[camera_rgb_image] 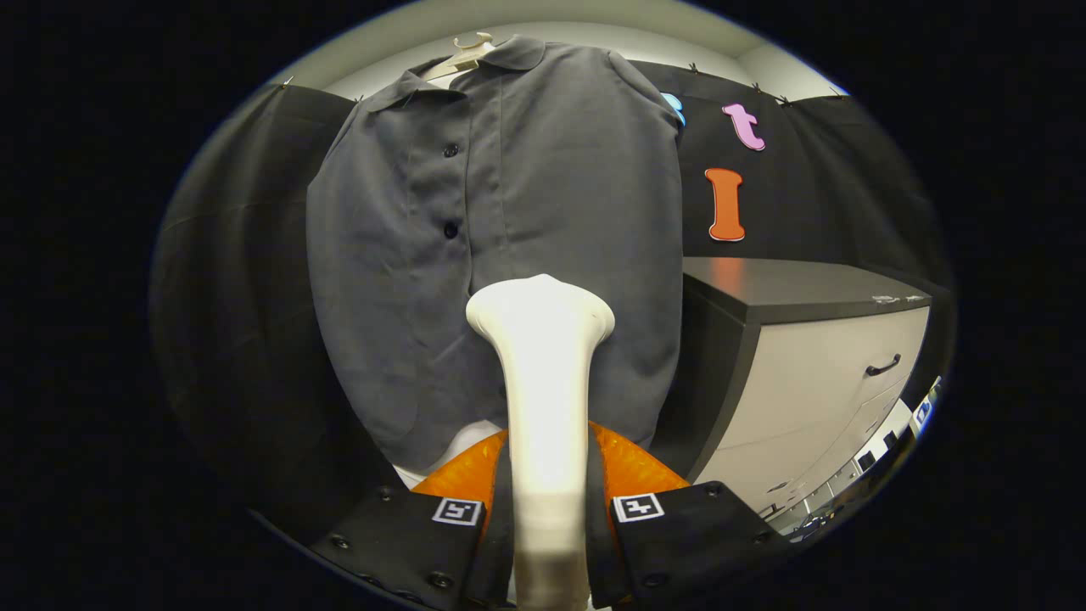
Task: Iron the clothes twice with a garment steamer, once on the left side and once on the right side.
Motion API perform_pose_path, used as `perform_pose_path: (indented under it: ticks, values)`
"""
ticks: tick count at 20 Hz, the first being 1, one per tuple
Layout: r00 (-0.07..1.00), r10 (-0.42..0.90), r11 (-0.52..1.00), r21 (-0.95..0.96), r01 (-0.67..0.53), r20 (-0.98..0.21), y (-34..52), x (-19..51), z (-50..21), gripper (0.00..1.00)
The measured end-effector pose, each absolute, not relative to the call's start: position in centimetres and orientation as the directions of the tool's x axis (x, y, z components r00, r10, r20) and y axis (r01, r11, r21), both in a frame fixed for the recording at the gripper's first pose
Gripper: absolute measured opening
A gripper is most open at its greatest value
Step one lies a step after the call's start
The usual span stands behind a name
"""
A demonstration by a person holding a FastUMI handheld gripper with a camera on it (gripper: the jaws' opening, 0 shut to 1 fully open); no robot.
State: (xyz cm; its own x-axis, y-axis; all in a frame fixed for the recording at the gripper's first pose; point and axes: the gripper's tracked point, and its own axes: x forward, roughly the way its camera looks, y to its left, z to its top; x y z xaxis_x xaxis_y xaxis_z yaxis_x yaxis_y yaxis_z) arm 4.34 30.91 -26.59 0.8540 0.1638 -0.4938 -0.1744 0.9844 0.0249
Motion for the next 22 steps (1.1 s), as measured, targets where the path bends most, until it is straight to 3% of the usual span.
perform_pose_path:
  ticks: [14, 22]
  values:
    - [0.745, 0.131, 0.989, 0.032, -0.146, -0.655, 29.5, -0.6, -35.0, 0.43]
    - [0.813, 0.187, 0.982, 0.084, -0.168, -0.552, 31.4, 0.6, -28.7, 0.42]
